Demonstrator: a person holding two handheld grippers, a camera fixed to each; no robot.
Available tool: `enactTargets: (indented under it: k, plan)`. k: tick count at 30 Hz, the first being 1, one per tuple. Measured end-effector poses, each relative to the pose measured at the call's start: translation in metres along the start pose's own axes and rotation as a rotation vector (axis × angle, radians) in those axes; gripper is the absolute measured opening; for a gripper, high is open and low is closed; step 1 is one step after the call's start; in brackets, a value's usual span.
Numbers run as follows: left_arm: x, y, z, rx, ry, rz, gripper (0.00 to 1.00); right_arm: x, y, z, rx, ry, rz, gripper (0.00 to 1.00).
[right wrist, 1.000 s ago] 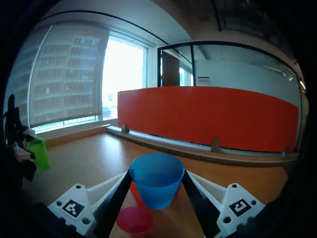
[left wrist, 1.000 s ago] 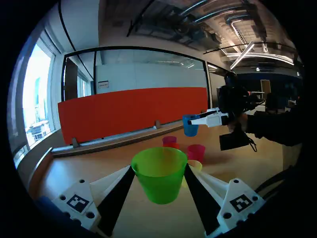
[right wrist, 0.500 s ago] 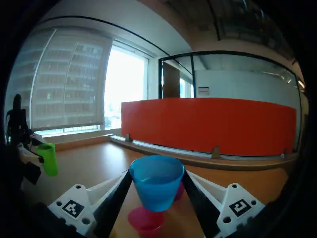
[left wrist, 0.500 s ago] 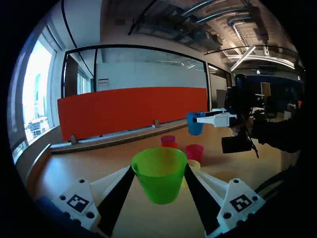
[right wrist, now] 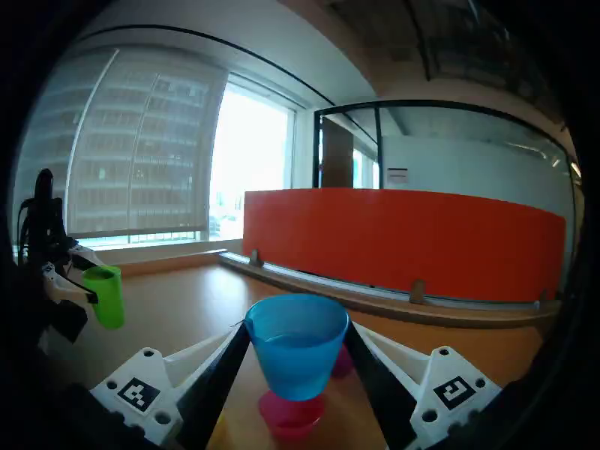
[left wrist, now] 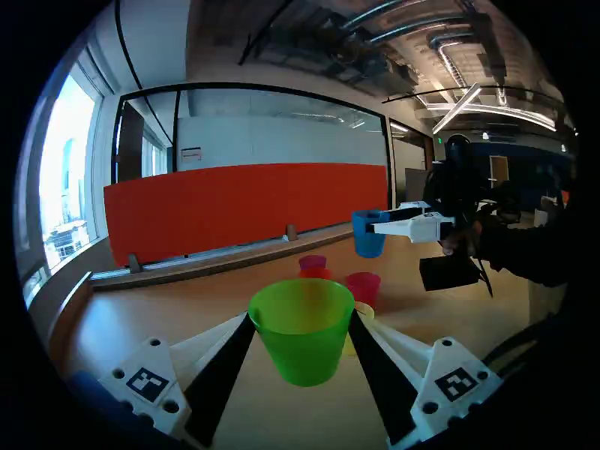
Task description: Pour water
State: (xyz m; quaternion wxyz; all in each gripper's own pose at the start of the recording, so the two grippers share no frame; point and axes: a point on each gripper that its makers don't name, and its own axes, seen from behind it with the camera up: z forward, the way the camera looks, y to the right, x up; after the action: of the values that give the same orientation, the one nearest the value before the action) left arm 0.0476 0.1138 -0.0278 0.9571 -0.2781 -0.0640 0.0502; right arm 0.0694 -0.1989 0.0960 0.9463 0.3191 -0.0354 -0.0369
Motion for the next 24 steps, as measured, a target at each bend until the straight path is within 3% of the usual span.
enactTargets:
  k: [14,24]
  plan:
    - [0.005,0.007,0.002,-0.030,0.000,0.016,0.87,0.007,-0.033,-0.011,0.063,0.012,0.013,0.91]
    - [0.003,0.014,0.006,-0.054,-0.006,0.014,0.87,0.010,-0.067,-0.013,0.120,0.006,-0.019,0.91]
